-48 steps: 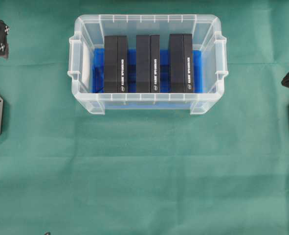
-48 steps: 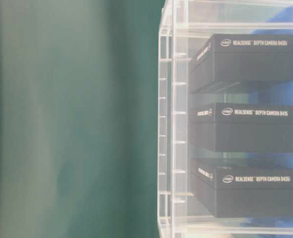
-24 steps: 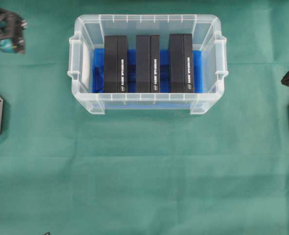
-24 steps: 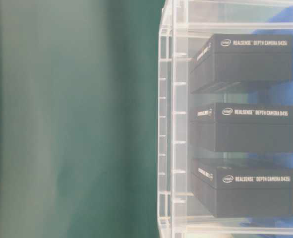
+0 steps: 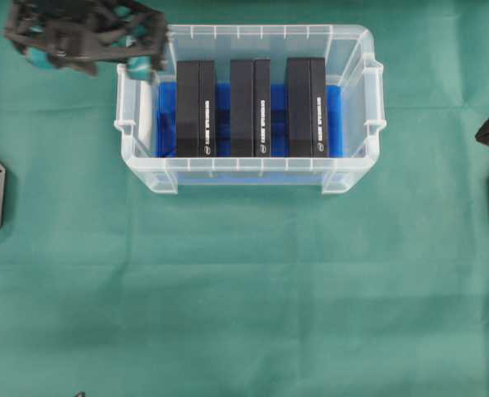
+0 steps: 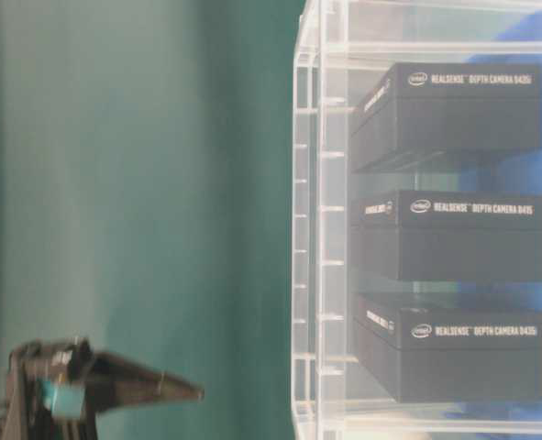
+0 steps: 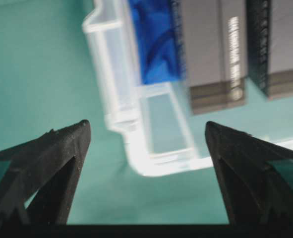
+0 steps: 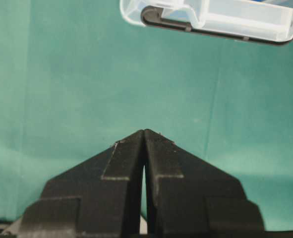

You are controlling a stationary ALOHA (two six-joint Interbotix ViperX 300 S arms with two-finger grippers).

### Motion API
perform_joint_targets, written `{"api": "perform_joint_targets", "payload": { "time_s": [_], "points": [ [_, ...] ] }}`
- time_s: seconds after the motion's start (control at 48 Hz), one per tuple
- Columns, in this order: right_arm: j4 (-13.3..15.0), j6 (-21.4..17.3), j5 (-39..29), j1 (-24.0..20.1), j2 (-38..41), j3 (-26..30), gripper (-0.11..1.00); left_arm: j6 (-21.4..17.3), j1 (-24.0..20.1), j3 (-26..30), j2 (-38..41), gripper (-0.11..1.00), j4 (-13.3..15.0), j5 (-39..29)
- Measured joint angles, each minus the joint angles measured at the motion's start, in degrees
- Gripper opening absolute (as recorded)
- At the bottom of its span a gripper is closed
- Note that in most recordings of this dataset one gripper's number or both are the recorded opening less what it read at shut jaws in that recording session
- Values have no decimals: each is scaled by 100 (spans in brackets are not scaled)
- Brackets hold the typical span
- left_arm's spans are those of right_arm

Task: Take the box out of the case with the left arm.
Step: 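Move the open left gripper over the middle black box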

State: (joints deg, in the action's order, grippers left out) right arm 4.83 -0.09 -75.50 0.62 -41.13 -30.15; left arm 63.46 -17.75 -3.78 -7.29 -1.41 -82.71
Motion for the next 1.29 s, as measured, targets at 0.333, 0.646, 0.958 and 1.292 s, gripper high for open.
{"api": "perform_joint_targets", "payload": {
  "time_s": [0.333, 0.646, 0.958, 1.292],
  "points": [
    [9, 0, 0, 0, 53, 0, 0, 167, 325, 1204, 1151, 95, 149, 0],
    [9, 0, 0, 0, 70, 0, 0, 202, 369, 2145, 2030, 95, 185, 105],
    [9, 9, 0, 0, 70, 0, 0, 211, 378, 2593, 2426, 95, 387, 97],
    [9, 9, -9, 0, 70, 0, 0, 220, 378, 2593, 2435, 95, 378, 53]
  ]
}}
